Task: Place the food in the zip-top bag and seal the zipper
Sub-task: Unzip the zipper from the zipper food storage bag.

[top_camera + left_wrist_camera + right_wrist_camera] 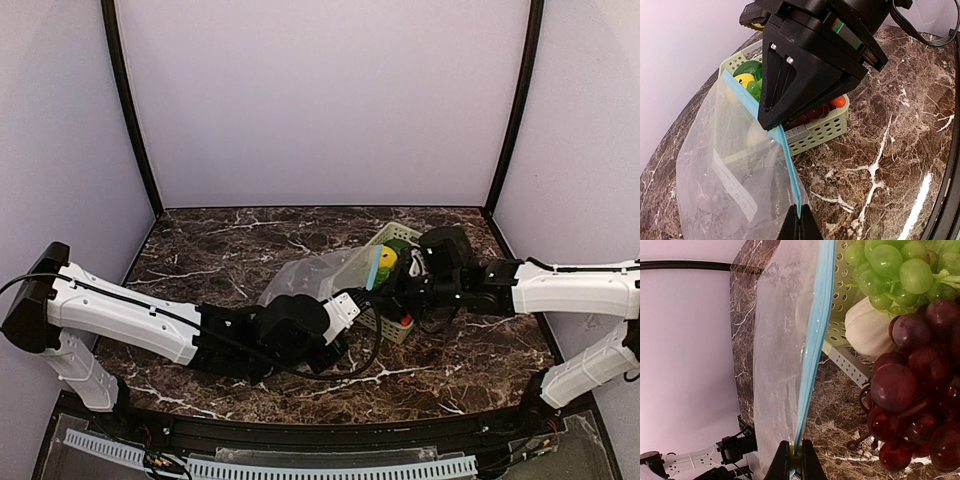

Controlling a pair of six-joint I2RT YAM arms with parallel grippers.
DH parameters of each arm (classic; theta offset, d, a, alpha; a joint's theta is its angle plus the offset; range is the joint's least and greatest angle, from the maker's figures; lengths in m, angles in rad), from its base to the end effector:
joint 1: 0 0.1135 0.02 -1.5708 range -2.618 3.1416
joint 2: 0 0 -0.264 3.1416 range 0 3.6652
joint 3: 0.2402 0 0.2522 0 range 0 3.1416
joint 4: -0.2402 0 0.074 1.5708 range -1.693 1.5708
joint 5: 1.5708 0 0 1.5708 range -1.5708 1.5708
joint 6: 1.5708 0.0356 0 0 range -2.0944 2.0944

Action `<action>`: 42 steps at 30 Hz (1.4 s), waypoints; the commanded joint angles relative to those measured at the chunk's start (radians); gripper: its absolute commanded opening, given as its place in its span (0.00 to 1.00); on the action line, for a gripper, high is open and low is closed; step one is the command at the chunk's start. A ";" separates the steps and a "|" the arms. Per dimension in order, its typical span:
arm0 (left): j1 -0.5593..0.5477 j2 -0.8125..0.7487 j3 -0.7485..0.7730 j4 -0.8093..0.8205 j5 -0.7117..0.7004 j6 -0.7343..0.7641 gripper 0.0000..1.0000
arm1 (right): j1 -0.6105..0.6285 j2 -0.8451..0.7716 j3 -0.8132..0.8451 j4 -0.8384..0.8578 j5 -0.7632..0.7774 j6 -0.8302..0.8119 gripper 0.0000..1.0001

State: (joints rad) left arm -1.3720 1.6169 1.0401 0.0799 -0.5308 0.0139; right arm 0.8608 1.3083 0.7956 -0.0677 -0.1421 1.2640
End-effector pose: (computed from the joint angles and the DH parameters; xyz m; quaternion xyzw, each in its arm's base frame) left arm 0.0892 -0.3516 0.2440 0.4265 0.7237 -0.1346 0.5257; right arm 0.1824 0.2200 0.2407 0.1427 0.8666 0.4445 0.1762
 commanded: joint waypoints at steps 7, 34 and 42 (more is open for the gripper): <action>-0.012 -0.056 -0.030 -0.074 0.034 -0.009 0.01 | -0.085 0.012 0.018 -0.004 0.087 -0.036 0.05; -0.015 -0.074 -0.060 -0.074 0.037 -0.052 0.01 | -0.231 0.092 0.086 -0.001 0.040 -0.106 0.05; -0.015 -0.076 -0.064 -0.098 0.042 -0.058 0.01 | -0.279 0.123 0.104 0.011 0.022 -0.117 0.05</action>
State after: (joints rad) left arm -1.3716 1.5887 1.0046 0.0746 -0.5156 -0.0341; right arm 0.6380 1.4067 0.8608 -0.0761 -0.2100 1.1698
